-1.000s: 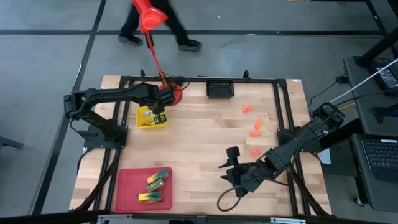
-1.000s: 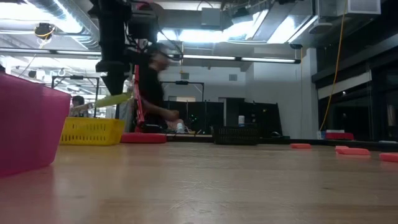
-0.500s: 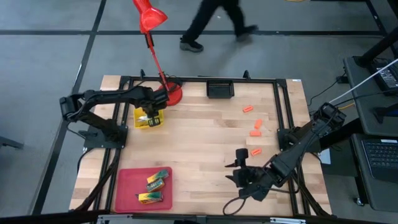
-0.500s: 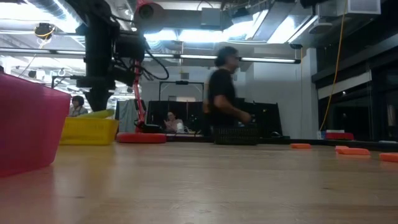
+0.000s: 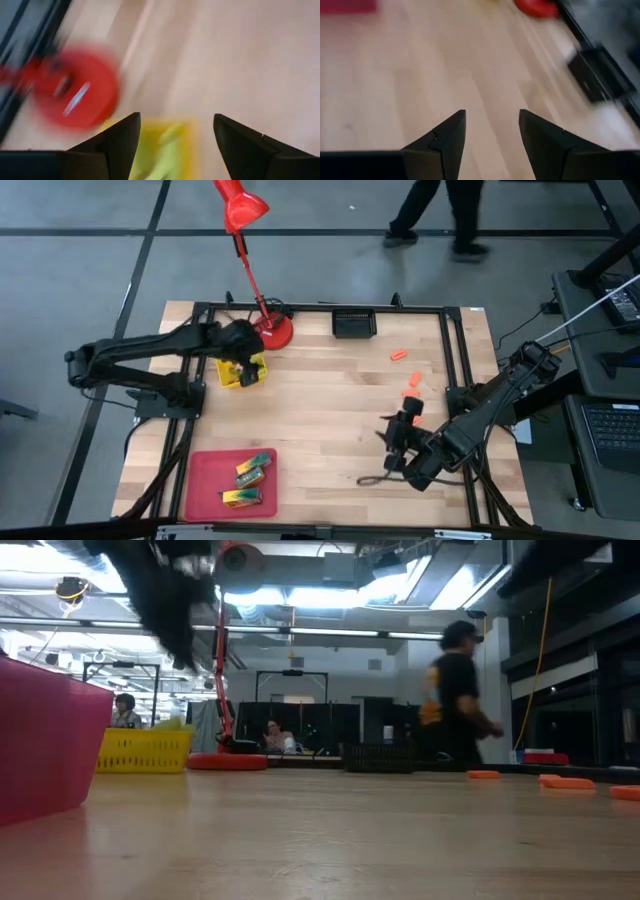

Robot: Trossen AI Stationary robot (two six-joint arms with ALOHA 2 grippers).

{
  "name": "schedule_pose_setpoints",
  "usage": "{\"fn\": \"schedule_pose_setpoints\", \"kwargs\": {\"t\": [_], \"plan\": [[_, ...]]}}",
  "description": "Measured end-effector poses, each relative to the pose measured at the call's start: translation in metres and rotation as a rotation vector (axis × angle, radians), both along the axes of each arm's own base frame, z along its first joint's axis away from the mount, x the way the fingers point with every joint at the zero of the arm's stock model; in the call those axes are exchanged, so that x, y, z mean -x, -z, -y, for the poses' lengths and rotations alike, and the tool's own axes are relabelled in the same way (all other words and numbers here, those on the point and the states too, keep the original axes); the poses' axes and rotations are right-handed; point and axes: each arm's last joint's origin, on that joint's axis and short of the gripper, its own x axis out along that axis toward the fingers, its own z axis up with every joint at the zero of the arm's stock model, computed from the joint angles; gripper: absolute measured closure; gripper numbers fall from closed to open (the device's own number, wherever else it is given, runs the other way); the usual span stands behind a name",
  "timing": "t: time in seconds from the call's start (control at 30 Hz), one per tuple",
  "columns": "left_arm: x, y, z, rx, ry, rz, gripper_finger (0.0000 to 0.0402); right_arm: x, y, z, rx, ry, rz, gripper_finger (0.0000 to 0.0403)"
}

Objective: Pick & Place School Supplies
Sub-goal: Put the bottom eraser into the black bin

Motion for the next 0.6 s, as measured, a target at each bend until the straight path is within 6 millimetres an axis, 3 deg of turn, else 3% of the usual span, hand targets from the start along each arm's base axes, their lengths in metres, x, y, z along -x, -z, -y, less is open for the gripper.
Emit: {"fn": "schedule_pose_setpoints", "kwargs": {"t": [0.2,0.43,0.6], "plan": [[-0.013,-0.025,0.053,0.008,0.31,0.455,0.0182,0.01,0.024,0.022,-0.081,0.209,-0.188,0.0216],[-0.022,-0.028,0.099,-0.112,0.412,0.589,0.0205,0.036,0.078,0.041,-0.187,0.274,-0.514,0.0216],[-0.034,-0.027,0.119,-0.204,0.458,0.64,0.0206,0.045,0.09,0.041,-0.207,0.206,-0.628,0.0216]]}}
